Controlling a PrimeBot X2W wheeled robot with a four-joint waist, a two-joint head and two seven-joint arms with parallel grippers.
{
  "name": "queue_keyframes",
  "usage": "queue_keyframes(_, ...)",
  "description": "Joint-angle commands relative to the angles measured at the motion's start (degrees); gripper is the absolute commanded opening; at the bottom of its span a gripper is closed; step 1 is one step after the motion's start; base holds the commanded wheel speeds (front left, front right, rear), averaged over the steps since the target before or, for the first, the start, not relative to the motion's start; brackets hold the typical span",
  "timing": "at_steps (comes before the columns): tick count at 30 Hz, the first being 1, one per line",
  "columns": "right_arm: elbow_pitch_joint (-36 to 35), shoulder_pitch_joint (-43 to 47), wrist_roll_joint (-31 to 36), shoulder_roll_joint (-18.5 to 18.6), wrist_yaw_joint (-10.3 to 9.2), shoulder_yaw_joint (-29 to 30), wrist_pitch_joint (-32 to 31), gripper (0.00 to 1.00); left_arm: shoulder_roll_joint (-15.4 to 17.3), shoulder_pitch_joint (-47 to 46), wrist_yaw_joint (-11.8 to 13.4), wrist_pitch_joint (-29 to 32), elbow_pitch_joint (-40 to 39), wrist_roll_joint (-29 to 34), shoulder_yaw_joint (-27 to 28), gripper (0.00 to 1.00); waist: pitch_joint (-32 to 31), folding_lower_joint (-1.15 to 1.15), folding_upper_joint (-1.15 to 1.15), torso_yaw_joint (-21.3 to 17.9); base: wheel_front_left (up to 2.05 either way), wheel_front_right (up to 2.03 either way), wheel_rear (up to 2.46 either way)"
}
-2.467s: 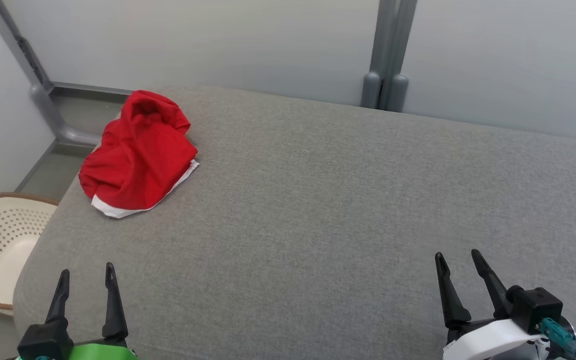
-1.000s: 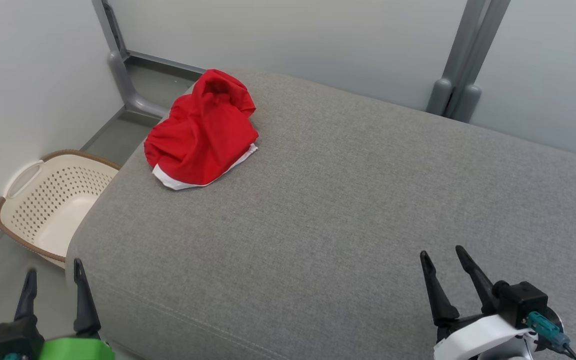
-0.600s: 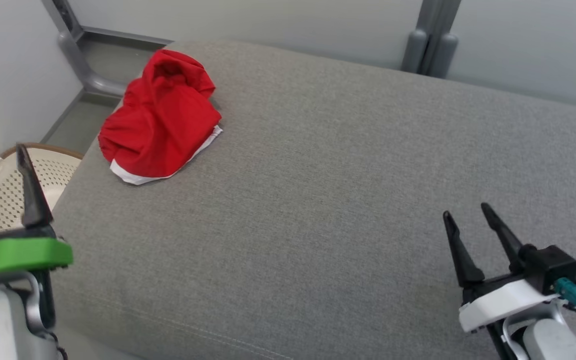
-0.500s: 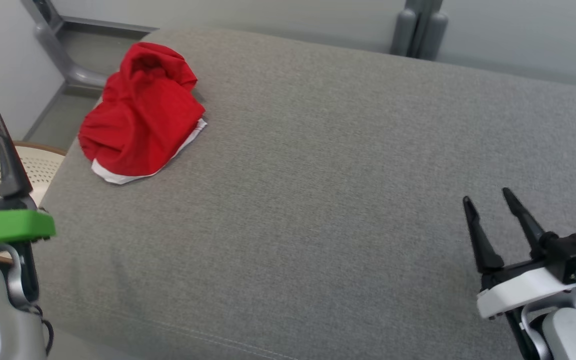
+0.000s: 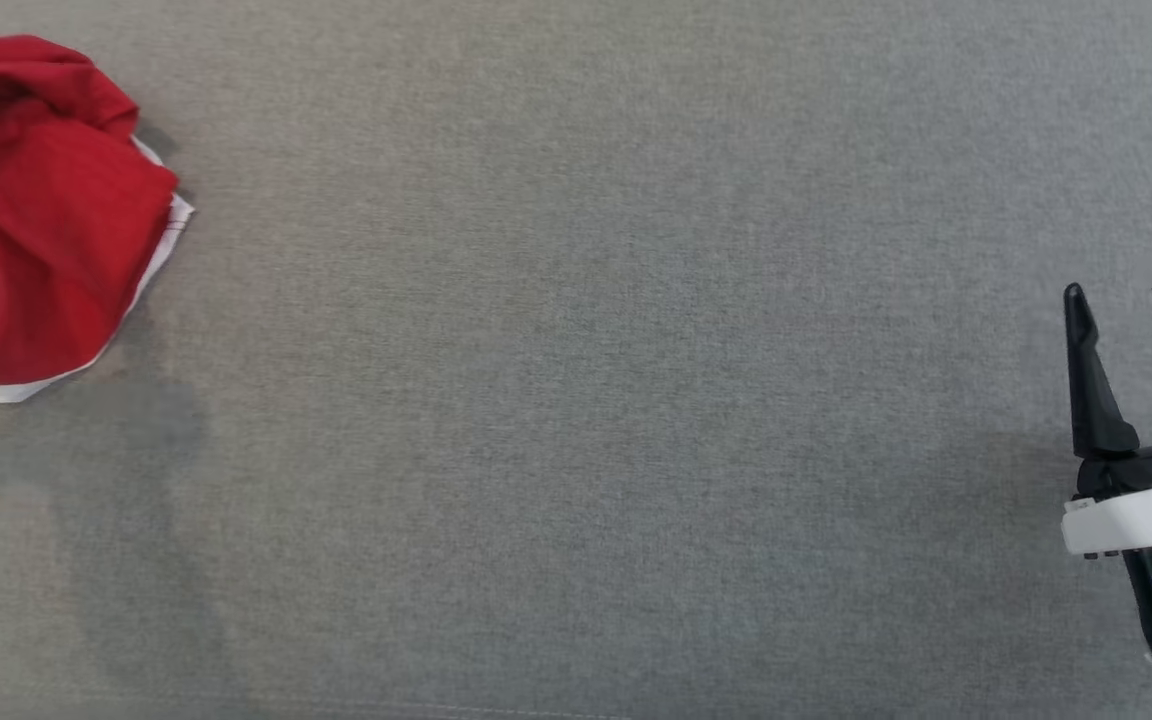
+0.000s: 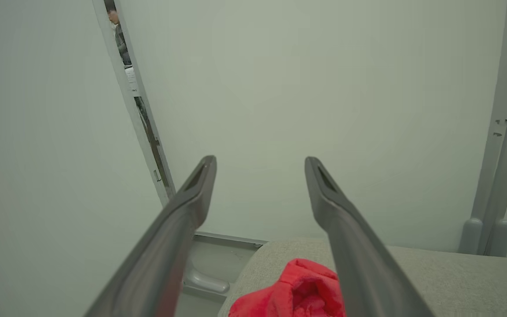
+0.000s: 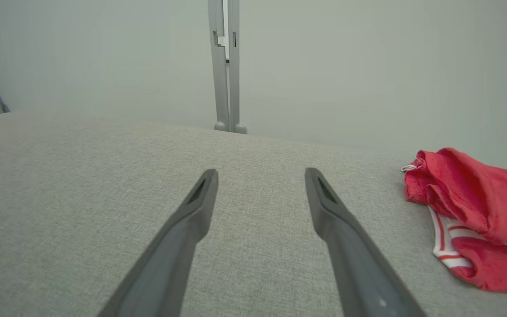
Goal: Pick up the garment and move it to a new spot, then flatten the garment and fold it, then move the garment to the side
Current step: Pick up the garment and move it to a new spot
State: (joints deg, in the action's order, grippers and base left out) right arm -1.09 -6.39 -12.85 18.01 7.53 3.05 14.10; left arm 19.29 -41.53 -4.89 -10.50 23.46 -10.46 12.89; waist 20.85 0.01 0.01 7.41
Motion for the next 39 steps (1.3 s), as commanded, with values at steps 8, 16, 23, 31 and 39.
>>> queue_keyframes(8, -2.6, -1.2, 0.4, 0.9, -0.09, 2.0, -0.4, 1.00, 3.5, -5.8, -0.6, 4.5, 13.6, -1.2, -0.1, 1.00, 9.2, -0.01, -0.01, -6.4, 0.00, 0.00, 0.00)
queue_keyframes(16, -2.9, -1.3, 0.8, 0.7, -0.09, 2.1, -0.7, 1.00, 3.1, -5.9, -1.2, 8.6, 26.1, -2.0, -1.8, 1.00, 9.9, -0.01, -0.01, -6.0, 0.00, 0.00, 0.00)
queue_keyframes(23, -2.1, -1.7, 0.7, 0.5, -0.09, 0.8, -0.8, 1.00, 2.6, -6.5, -2.0, 7.8, 32.3, -2.6, -3.6, 0.00, 8.7, -0.01, -0.01, -6.0, 0.00, 0.00, 0.00)
queue_keyframes(31, -0.5, -1.5, 0.3, -0.2, -0.09, -0.1, -0.5, 1.00, 3.4, -8.0, -2.1, 2.1, 34.1, -2.3, -4.7, 0.00, 5.7, -0.01, -0.01, -6.8, 0.00, 0.00, 0.00)
queue_keyframes(39, 2.5, -1.5, -0.3, -1.8, -0.09, -1.8, 0.3, 1.00, 4.5, -10.3, -2.2, -2.2, 30.9, -1.0, -7.2, 0.00, 0.6, -0.01, -0.01, -7.7, 0.00, 0.00, 0.00)
